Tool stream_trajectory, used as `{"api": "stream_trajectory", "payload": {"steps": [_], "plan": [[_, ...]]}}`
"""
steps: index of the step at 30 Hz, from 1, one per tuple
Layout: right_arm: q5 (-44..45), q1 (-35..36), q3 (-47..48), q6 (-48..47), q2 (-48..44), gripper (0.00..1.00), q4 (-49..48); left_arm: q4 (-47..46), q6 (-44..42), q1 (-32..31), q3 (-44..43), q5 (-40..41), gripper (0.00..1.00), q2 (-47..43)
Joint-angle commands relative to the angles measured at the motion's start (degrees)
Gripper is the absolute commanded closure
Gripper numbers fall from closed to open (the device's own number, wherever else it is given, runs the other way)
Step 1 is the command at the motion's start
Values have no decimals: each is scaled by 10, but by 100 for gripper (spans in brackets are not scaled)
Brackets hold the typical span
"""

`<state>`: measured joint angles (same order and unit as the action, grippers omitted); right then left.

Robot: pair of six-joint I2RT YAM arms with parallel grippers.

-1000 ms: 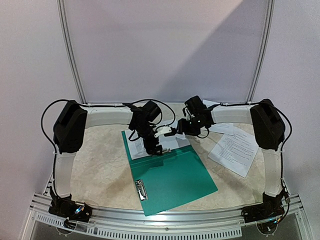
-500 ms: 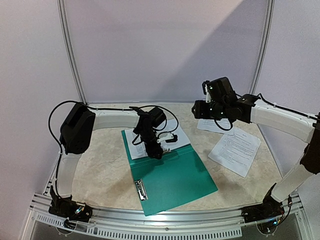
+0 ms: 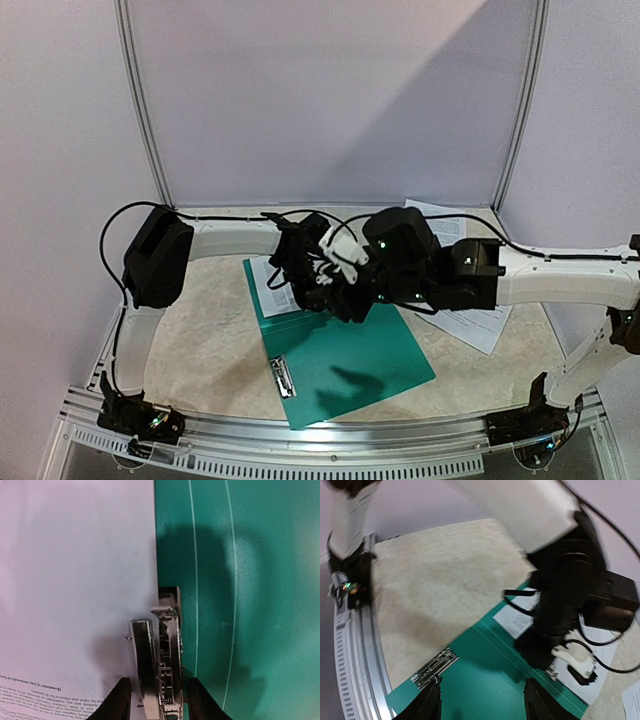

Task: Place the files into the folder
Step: Open the spring clip on the folder at the center of the board.

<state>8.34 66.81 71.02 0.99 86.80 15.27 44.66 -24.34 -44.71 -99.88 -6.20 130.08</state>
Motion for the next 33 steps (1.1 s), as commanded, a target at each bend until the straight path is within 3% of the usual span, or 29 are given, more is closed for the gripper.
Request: {"api": "stream_trajectory", "payload": {"steps": [1,5,10,21,33], "plan": [[-121,49,-48,-158,16,43,-62,-15,10,10,11,8,61,43],[-139,76,-6,-222,113,45,-18,-26,16,11,25,-11,62,47],[-116,101,72,-298,253,56,69,-53,17,12,59,-17,62,37],[-100,118,70,-329,294,78,61,-74,23,12,94,-53,63,22],[-50,127,70,-321,310,83,48,-115,21,11,135,-56,63,4]]}}
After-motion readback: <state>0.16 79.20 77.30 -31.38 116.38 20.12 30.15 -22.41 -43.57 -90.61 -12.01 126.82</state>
